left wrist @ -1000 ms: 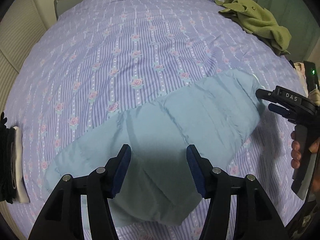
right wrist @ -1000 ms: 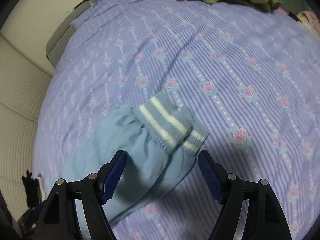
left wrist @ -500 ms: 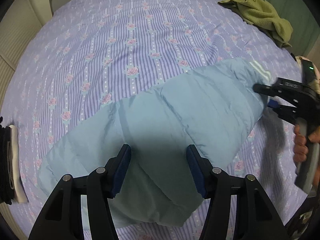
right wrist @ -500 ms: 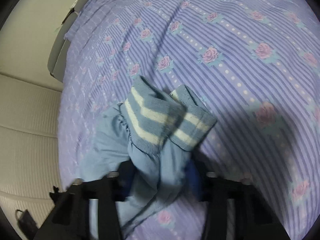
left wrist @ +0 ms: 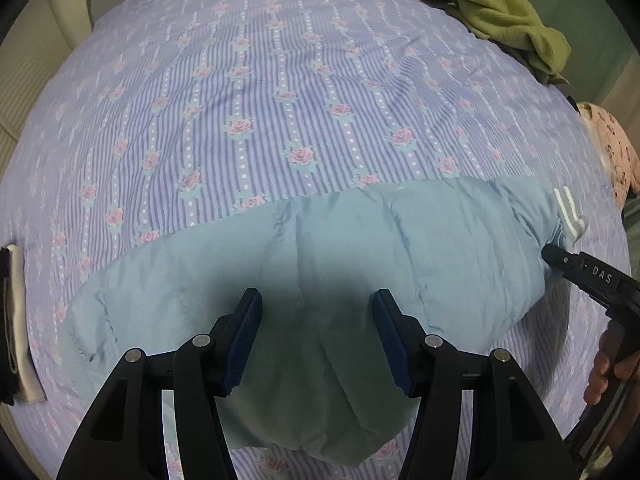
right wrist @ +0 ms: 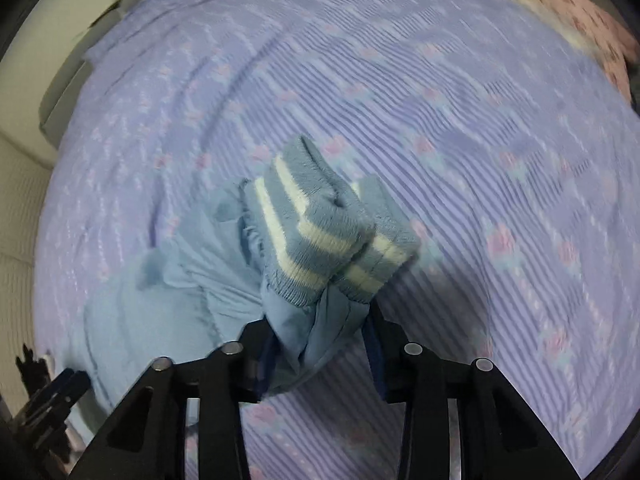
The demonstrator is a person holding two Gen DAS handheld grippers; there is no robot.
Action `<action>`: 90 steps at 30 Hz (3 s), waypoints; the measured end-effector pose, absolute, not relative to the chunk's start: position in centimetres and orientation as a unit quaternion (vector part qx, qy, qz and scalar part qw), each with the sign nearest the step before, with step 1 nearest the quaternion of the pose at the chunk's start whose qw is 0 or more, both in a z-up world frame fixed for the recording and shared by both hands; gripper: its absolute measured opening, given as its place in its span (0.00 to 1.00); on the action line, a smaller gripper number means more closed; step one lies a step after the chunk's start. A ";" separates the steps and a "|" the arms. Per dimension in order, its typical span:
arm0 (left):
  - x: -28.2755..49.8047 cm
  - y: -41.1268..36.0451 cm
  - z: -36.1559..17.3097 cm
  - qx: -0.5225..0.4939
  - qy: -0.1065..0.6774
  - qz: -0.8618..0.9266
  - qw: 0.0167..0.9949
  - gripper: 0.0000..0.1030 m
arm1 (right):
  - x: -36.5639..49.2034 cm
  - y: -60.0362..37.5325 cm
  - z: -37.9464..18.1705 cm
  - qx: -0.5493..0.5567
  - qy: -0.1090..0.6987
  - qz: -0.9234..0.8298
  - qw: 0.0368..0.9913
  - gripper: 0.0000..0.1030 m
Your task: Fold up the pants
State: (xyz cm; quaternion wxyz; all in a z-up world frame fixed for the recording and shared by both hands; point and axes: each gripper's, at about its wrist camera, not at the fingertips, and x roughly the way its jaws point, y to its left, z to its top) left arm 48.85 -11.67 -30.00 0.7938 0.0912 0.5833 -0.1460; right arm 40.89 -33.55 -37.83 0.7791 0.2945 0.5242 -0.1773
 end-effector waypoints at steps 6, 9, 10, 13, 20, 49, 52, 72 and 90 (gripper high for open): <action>47.5 -12.9 -29.0 0.110 0.563 -0.169 0.801 0.55 | 39.3 -35.5 -37.2 0.368 0.483 -0.146 0.781 0.71; 47.4 -13.7 -28.6 0.103 0.557 -0.182 0.804 0.55 | 39.7 -36.2 -37.5 0.404 0.465 -0.124 0.778 0.79; 47.3 -14.0 -28.6 0.100 0.557 -0.185 0.803 0.55 | 40.0 -36.4 -38.0 0.415 0.469 -0.119 0.770 0.79; 47.5 -15.0 -29.2 0.099 0.563 -0.191 0.798 0.53 | 40.7 -37.1 -40.5 0.452 0.480 -0.119 0.742 0.79; 47.3 -14.8 -30.4 0.091 0.580 -0.197 0.785 0.21 | 41.1 -37.4 -43.2 0.498 0.467 -0.107 0.723 0.60; 47.1 -14.5 -28.3 0.025 0.610 -0.193 0.768 0.63 | 37.9 -31.4 -26.2 0.274 0.447 -0.086 0.847 0.40; 45.7 -12.1 -24.5 0.002 0.585 -0.182 0.790 0.64 | 37.5 -30.6 -25.1 0.262 0.448 -0.087 0.851 0.40; 41.6 6.0 -16.6 0.000 0.533 -0.128 0.836 0.64 | 40.1 -11.6 -18.1 0.106 0.447 -0.017 0.888 0.34; 40.5 16.6 -20.6 -0.017 0.553 -0.068 0.830 0.63 | 44.7 2.6 -26.3 -0.014 0.533 0.022 0.846 0.33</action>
